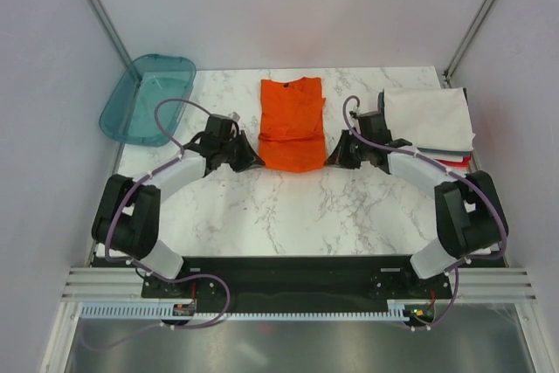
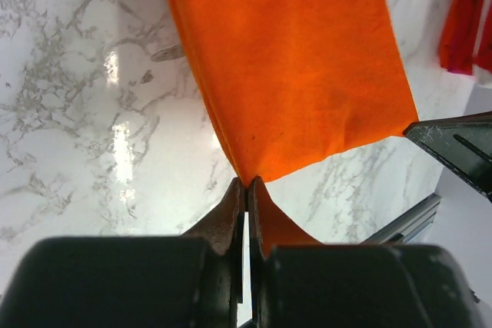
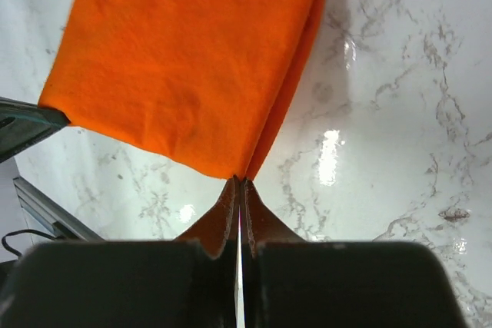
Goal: Fold and stack the t-shirts
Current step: Fold the tshirt
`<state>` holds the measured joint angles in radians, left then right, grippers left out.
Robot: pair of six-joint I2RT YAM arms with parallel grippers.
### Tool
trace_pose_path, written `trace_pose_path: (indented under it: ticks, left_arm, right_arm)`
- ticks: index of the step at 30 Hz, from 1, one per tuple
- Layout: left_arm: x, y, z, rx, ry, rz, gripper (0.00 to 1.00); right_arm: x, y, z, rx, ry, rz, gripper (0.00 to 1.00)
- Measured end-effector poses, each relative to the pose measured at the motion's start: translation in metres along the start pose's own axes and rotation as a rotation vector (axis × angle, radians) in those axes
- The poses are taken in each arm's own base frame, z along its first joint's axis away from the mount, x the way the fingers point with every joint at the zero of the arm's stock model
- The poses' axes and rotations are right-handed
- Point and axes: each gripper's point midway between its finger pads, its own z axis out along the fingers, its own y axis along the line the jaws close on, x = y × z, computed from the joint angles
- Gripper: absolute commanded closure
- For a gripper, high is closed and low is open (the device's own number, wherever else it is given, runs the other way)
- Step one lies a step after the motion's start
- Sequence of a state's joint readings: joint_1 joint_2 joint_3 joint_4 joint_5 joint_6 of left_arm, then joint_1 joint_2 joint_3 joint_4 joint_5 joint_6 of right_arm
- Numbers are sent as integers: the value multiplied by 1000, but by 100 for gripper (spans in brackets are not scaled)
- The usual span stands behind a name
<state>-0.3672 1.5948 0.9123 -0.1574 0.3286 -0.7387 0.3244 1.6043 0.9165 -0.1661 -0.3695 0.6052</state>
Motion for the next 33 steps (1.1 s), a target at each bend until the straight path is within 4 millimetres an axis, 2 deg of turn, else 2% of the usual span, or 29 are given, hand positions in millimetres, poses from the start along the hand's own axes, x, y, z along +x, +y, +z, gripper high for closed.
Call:
trace_pose_path:
  ticks: [5,8,15,21,27,33]
  left_arm:
    - [-15,-30,-37,63,-81,39,98]
    - [-13,-42,-56,101,-112,64,98]
    - [33,-36,-80,109,-62,94,98]
    - [41,-47,-105,141,-75,116,98]
    - [29,-61,-117,134,-90,118,98]
    - [-1,-75,-117,113,-126,123,98]
  right_arm:
    - [-24,36,-40,-72,-97,-47,100]
    - [-26,51,-64,-119,-141,-73,100]
    - [12,39,-83,-116,-97,-59,100]
    - [12,52,-109,-143,-135,-79,100]
    - [-11,67,-118,-142,-175,-98,100]
    - [-39,71,-103,-102,-177,-97,100]
